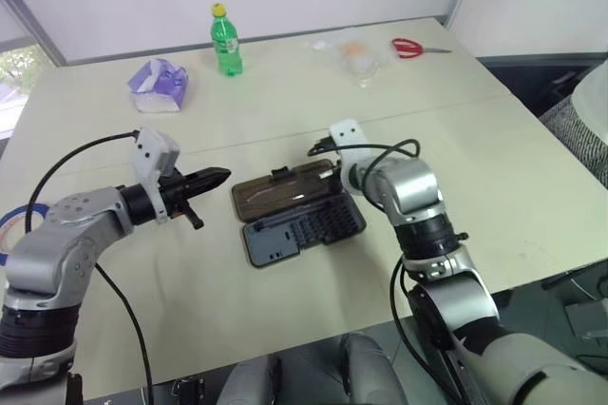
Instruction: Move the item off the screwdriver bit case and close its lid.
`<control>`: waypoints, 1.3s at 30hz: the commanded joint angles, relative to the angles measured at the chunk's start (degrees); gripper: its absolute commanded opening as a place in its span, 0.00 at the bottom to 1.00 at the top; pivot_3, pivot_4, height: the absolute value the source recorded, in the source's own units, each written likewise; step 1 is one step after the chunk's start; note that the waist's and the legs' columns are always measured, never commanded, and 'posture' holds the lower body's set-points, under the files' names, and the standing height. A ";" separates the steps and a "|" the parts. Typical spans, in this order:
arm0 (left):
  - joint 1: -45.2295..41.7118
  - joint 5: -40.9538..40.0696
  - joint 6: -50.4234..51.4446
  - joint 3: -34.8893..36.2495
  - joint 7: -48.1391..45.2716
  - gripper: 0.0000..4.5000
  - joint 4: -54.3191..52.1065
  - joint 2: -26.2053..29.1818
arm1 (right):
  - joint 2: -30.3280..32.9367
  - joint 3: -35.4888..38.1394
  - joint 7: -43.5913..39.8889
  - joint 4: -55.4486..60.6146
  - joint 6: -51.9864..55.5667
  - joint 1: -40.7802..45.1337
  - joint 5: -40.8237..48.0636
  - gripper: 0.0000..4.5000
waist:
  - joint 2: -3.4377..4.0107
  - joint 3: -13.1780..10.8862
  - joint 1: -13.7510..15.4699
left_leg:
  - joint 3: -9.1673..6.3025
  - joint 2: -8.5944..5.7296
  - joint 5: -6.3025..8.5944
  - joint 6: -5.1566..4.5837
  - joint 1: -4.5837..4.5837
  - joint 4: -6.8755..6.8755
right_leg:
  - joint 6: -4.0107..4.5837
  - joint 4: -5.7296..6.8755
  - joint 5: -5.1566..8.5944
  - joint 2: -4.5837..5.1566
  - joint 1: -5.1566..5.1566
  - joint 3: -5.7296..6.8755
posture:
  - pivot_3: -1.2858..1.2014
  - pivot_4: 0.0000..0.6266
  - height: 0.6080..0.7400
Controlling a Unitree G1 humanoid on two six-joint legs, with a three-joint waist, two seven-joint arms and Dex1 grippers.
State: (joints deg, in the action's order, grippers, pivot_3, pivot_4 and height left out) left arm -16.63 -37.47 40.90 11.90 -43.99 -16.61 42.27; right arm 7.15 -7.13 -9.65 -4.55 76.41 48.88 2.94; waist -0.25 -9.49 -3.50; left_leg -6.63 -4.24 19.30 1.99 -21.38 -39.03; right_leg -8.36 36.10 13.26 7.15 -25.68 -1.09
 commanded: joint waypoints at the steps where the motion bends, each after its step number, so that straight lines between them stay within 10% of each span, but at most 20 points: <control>1: -1.17 -0.08 -0.82 0.89 -0.12 0.00 -0.91 0.36 | 1.19 -0.17 -0.84 7.84 5.19 -0.60 1.28 0.00 | 0.00 0.00 0.04 | 0.00 0.00 0.00 0.00 0.00 0.00 | 0.00 0.00 0.00 0.00 0.00 0.00 | 0.52 0.24 1.00; 39: -1.85 -0.08 -0.49 -0.24 -0.75 0.00 -1.05 0.12 | 6.11 7.57 4.36 23.05 16.09 -3.38 10.58 0.00 | 0.00 0.00 0.15 | 0.09 -0.01 0.00 0.00 -0.03 0.00 | 0.00 0.03 0.00 0.02 -0.08 -0.01 | 0.52 0.24 1.00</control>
State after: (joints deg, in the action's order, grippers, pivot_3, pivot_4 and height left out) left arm -18.32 -36.89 40.94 10.22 -44.61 -15.97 42.20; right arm 12.59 -0.80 -5.06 15.65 92.13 44.33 12.70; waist -0.25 -9.49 -3.34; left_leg -6.54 -4.25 19.31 1.98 -21.41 -39.03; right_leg -8.36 36.13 13.26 7.18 -25.76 -1.10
